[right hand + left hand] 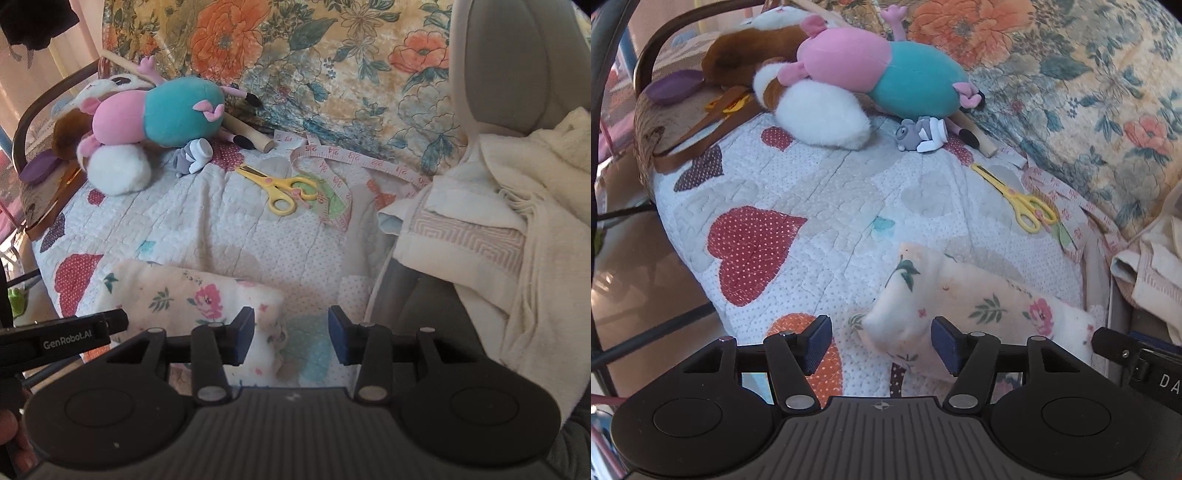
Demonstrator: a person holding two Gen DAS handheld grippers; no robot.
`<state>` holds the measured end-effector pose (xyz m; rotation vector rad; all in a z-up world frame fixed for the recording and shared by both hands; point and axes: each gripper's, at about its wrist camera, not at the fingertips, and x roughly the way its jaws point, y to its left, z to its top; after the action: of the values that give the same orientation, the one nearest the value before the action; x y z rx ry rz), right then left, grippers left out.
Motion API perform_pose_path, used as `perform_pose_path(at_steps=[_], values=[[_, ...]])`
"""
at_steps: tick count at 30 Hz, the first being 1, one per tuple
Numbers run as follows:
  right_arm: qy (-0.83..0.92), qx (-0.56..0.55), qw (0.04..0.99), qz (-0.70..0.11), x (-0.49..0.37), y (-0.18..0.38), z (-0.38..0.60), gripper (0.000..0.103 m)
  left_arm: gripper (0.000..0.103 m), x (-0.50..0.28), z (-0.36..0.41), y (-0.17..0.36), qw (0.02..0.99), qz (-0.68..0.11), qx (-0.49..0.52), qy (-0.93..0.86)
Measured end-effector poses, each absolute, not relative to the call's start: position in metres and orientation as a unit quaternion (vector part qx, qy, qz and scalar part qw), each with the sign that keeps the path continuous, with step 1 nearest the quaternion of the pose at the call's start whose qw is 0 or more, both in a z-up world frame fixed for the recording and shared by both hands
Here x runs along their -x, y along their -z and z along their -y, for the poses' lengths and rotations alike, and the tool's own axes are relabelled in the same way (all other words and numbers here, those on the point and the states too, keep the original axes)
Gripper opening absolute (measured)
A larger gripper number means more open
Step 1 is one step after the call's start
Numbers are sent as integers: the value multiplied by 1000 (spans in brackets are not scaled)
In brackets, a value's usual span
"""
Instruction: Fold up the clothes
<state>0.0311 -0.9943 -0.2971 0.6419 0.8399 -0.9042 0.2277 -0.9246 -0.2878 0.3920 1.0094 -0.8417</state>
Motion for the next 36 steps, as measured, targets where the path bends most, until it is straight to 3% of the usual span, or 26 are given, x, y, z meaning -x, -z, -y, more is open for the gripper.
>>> perform_pose_path(at_steps=[23, 30, 36], values=[[390, -266, 778, -414, 2, 262, 922, 43, 63, -161, 870, 241, 780, -439, -219, 388], [379, -257, 791, -405, 23, 227, 882, 43, 73, -124, 820, 207, 797, -439, -195, 365], [370, -253, 805, -389, 58, 187, 830, 43, 86, -68, 762, 160, 833, -383, -181, 356]])
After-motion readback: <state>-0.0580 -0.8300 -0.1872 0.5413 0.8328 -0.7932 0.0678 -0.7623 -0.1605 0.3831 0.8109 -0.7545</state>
